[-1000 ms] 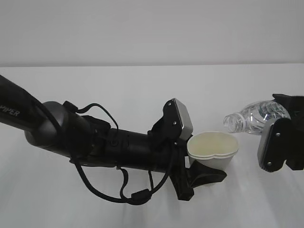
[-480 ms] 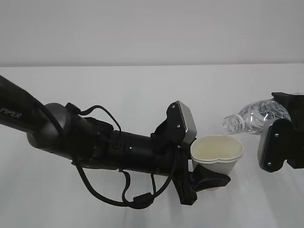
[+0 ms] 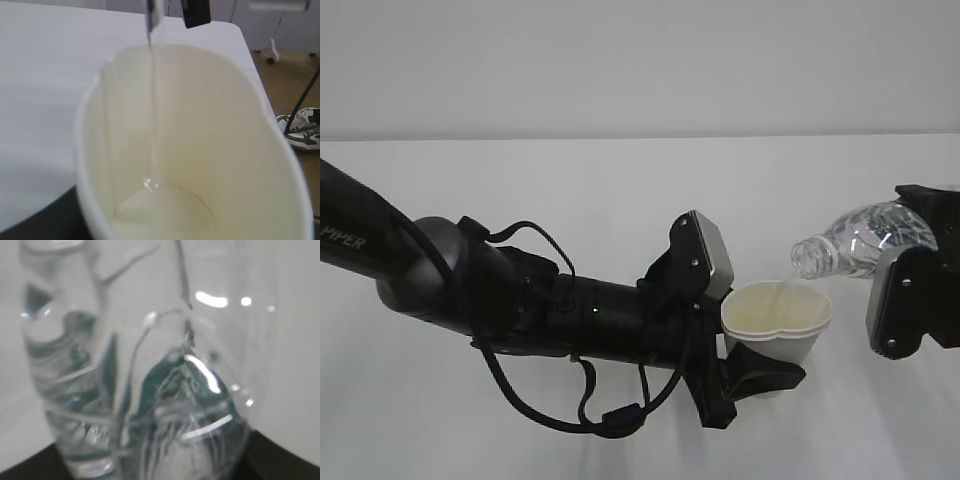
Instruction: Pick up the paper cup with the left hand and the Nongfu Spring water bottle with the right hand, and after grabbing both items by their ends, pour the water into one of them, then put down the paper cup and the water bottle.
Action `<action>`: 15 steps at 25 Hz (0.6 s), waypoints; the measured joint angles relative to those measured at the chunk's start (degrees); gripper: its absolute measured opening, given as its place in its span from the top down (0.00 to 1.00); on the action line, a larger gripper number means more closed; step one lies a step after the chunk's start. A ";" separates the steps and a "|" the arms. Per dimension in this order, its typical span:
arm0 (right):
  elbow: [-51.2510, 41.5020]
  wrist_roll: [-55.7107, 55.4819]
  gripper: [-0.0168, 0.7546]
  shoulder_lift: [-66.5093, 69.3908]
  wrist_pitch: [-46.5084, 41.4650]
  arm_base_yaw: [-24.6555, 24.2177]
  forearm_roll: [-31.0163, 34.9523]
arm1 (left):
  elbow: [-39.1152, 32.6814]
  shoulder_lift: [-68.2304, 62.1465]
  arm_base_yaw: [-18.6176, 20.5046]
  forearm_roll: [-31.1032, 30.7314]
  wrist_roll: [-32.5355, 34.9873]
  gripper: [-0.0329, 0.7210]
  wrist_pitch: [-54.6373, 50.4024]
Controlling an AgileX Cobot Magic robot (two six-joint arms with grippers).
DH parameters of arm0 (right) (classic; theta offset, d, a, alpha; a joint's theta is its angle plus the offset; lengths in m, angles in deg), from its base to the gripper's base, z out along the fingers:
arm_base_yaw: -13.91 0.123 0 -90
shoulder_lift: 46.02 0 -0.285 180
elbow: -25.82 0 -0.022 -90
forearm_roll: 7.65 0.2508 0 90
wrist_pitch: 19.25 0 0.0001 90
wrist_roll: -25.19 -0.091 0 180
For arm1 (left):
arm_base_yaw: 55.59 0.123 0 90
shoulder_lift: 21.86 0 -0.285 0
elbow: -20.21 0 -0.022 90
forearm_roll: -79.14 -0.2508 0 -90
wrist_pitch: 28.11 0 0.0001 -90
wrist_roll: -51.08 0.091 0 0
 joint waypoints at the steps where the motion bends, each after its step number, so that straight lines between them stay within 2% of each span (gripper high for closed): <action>1: 0.00 0.13 0.46 -0.04 -0.01 0.00 0.00 | 0.00 0.00 0.00 0.24 0.00 0.39 0.00; 15: 0.00 1.09 0.46 -0.04 -0.01 0.00 -0.11 | 0.00 0.00 0.00 0.35 0.00 0.39 0.00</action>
